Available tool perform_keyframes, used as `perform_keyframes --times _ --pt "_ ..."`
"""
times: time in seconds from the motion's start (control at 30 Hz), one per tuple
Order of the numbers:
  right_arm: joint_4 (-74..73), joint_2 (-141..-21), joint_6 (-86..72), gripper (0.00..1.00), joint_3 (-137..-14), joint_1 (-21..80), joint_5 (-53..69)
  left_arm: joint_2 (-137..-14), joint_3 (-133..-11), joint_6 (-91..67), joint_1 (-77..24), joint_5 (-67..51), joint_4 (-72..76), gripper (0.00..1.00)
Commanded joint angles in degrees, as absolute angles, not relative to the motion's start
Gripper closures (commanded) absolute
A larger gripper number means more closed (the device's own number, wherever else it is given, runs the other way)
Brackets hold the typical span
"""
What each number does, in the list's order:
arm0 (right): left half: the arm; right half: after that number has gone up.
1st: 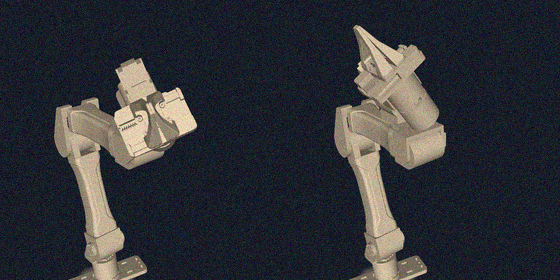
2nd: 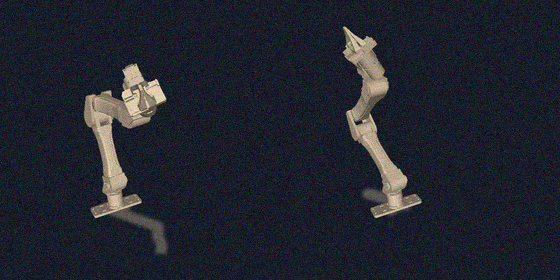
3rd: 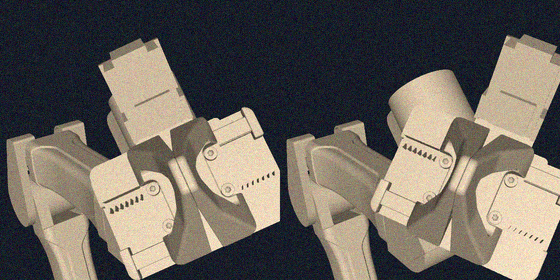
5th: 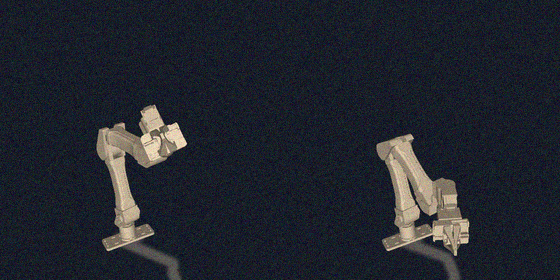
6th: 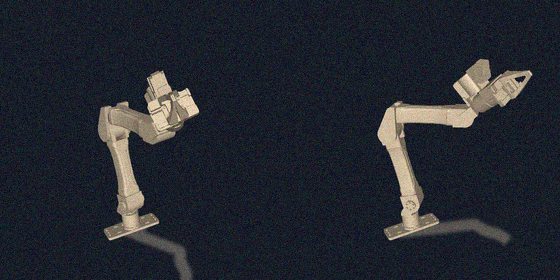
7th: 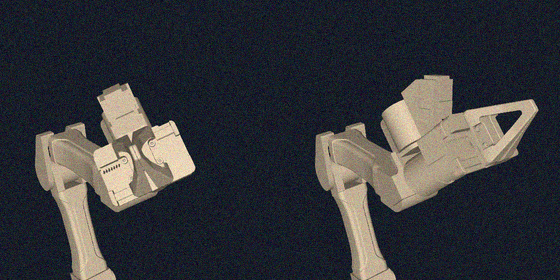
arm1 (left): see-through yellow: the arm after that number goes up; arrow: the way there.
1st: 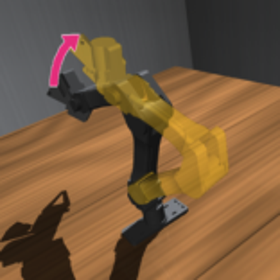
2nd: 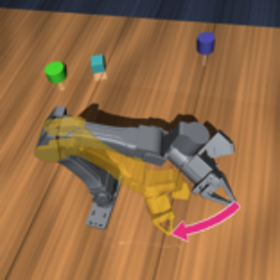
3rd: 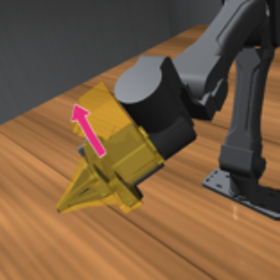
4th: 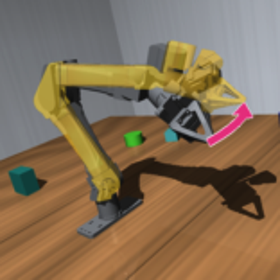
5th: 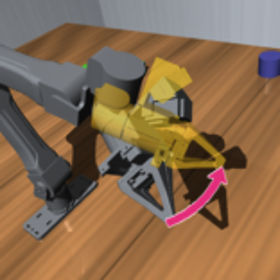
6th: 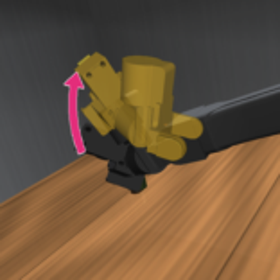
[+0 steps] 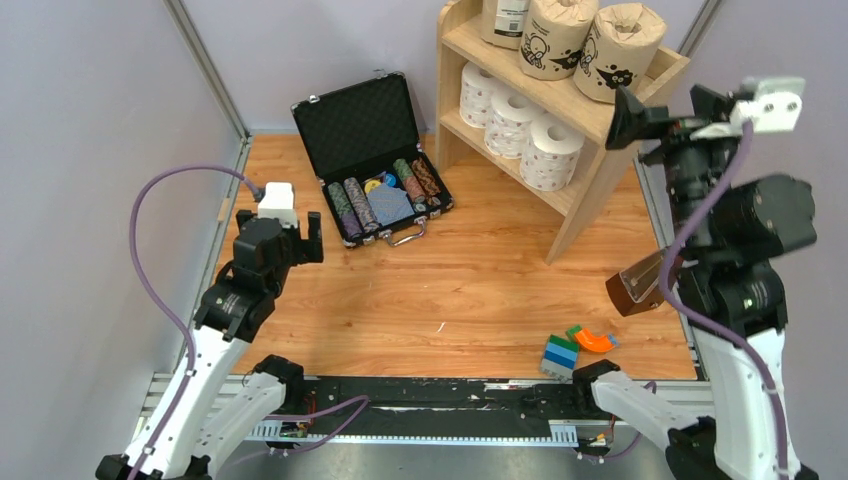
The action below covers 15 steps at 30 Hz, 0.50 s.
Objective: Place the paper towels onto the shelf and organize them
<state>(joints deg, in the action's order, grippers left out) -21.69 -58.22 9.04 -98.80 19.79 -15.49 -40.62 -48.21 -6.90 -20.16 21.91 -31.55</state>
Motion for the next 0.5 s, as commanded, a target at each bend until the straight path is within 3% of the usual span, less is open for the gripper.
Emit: perform_keyframes --times 0.0,0.47 --pt "-16.35 -52.48 3.49 0.00 -88.18 19.86 -15.95 -37.96 -53.76 -8.79 -19.86 23.30 -33.93 0.00" --pt "-16.02 -27.52 -2.97 0.00 -61.93 19.89 -23.55 -29.26 -61.74 -8.71 -19.86 30.98 -39.40 0.00"
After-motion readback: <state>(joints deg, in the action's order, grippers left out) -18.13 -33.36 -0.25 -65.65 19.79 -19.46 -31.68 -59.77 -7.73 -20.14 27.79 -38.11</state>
